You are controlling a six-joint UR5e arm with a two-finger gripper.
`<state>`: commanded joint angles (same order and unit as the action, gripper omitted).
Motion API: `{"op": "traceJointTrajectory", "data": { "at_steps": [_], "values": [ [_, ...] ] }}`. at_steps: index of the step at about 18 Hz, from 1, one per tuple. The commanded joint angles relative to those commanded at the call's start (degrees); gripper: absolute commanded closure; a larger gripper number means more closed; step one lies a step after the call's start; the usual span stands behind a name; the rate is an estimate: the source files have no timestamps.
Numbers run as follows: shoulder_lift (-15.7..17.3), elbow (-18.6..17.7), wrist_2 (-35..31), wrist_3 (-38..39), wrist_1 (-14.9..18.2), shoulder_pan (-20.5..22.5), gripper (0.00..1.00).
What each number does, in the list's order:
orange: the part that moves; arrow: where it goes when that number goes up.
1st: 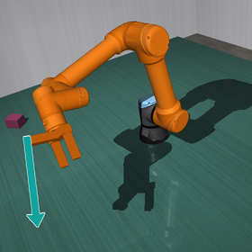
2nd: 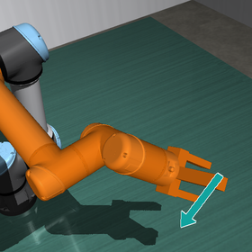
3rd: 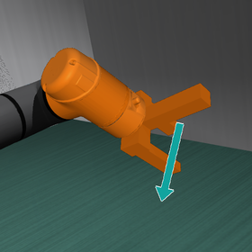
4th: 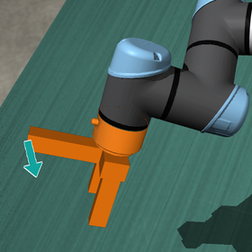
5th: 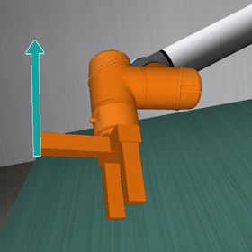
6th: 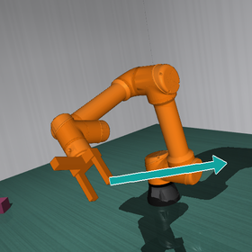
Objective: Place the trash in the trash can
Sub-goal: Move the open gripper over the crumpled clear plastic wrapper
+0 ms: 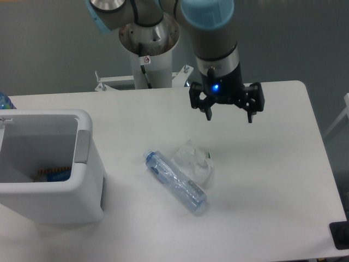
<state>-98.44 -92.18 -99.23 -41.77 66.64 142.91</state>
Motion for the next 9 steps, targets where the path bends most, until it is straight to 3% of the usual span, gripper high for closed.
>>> {"op": "traceJointTrajectory", "data": {
  "at_steps": [3,9],
  "values": [
    [-0.17,-4.84,-0.35,5.45,-2.65,-0.79,0.00],
    [-2.54,-8.89,0.00,8.88,-2.48,-1.58,0.00]
  ]
}}
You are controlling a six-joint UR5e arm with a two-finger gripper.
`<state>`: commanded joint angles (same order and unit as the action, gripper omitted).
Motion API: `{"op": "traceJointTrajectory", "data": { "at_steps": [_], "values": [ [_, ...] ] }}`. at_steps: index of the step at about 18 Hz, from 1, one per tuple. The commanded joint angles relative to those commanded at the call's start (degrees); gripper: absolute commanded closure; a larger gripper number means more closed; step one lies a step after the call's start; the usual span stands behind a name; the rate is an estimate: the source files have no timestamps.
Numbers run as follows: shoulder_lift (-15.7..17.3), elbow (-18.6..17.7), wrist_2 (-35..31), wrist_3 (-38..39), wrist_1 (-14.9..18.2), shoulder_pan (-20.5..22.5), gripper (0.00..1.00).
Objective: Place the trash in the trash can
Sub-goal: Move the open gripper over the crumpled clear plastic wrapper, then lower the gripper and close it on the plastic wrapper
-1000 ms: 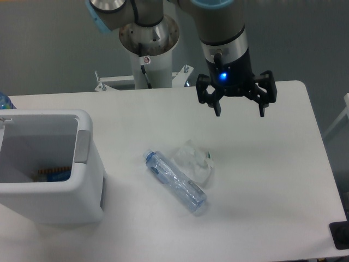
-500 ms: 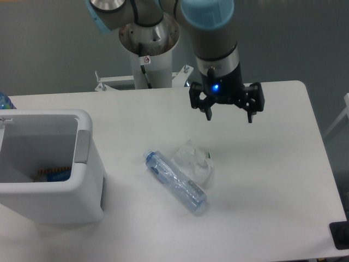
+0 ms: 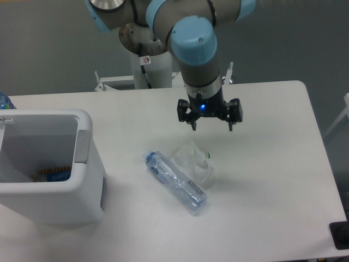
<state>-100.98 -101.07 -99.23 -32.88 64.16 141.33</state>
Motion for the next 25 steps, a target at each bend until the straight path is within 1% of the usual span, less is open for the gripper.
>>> {"op": "traceJointTrajectory", "data": {
  "at_steps": [3,4,7,8,12,15,18,22,23,25],
  "values": [
    [-1.85,-0.27,0.00,1.24,0.00,-1.14,0.00],
    [-2.29,-1.22,-0.26,1.68,-0.26,-1.14,0.00],
    [-3.87,-3.08,-0.61,2.48,-2.80,-1.23,0.00],
    [-4.22,-3.17,-0.62,2.47,-3.51,-1.32,0.00],
    [-7.38,-2.64,-0.61,2.30,-4.22,-1.49,0.00],
    [-8.00,-2.81,-0.53,2.56,-5.01,-1.49,0.00],
    [-9.49,-2.64,-0.70,2.47,-5.36,-1.49,0.00],
    [-11.34,-2.46,-4.04,2.56,-5.45,-1.58,0.00],
    [-11.69,-2.38,-4.13,2.65,-5.80,-1.50,0.04],
    [-11.61,-2.37,-4.13,2.74,-6.15,-1.49,0.24]
  ]
}}
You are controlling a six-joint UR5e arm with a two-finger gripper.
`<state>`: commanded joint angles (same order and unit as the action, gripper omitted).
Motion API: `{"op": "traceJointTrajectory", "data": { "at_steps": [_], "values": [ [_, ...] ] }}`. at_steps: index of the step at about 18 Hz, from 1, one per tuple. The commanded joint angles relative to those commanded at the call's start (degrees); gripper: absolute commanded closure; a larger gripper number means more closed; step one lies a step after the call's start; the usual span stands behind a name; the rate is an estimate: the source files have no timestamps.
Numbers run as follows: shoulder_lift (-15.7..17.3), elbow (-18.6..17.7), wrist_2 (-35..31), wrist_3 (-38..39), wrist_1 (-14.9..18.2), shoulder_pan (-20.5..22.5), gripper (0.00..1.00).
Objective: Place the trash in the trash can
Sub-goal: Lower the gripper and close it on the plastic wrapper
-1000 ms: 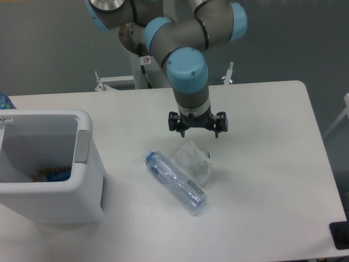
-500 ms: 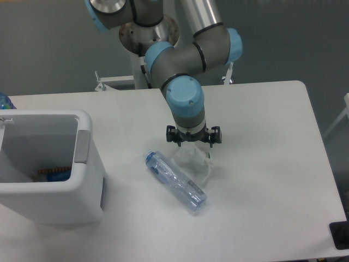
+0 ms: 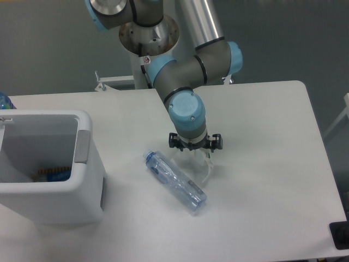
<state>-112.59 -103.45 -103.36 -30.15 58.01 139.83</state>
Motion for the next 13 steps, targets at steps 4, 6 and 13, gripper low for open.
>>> {"op": "traceJointTrajectory", "data": {
  "at_steps": [4,6,13],
  "values": [
    [0.09,0.00,-0.26,0.18,0.00,0.00,0.64],
    [0.09,0.09,-0.18,0.61,0.00,0.00,0.77],
    [1.40,0.79,-0.17,0.97,0.09,0.17,0.98]
  ]
}}
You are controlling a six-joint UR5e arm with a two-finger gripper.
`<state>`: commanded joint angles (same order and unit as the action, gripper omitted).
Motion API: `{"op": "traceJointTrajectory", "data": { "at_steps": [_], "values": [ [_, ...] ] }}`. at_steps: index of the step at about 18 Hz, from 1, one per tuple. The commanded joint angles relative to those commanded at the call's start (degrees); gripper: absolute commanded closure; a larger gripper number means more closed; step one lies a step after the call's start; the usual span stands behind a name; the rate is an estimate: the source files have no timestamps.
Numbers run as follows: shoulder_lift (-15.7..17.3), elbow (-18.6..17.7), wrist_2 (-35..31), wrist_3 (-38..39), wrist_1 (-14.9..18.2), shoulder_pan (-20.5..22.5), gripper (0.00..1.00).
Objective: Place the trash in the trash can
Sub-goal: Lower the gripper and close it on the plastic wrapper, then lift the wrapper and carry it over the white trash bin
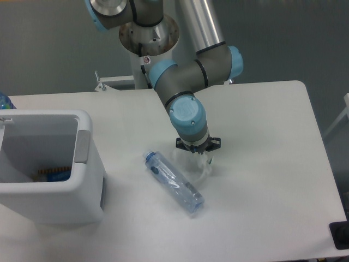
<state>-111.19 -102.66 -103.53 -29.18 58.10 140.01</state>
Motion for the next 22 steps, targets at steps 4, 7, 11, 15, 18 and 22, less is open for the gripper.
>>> {"op": "traceJointTrajectory", "data": {
  "at_steps": [4,7,11,15,18,22],
  "values": [
    [4.48,3.33,-0.09,2.02,0.26,0.70,0.97],
    [7.12,8.60,0.61,3.07,0.70,2.28,0.97],
    [8.27,14.76,0.61,2.20,0.53,3.08,0.97],
    [8.35,19.50,2.01,2.20,0.26,3.16,0.97],
    [8.44,21.79,7.97,3.16,0.26,3.08,0.97],
    [10.81,21.89,19.31,7.72,0.26,2.90,0.97]
  ]
}}
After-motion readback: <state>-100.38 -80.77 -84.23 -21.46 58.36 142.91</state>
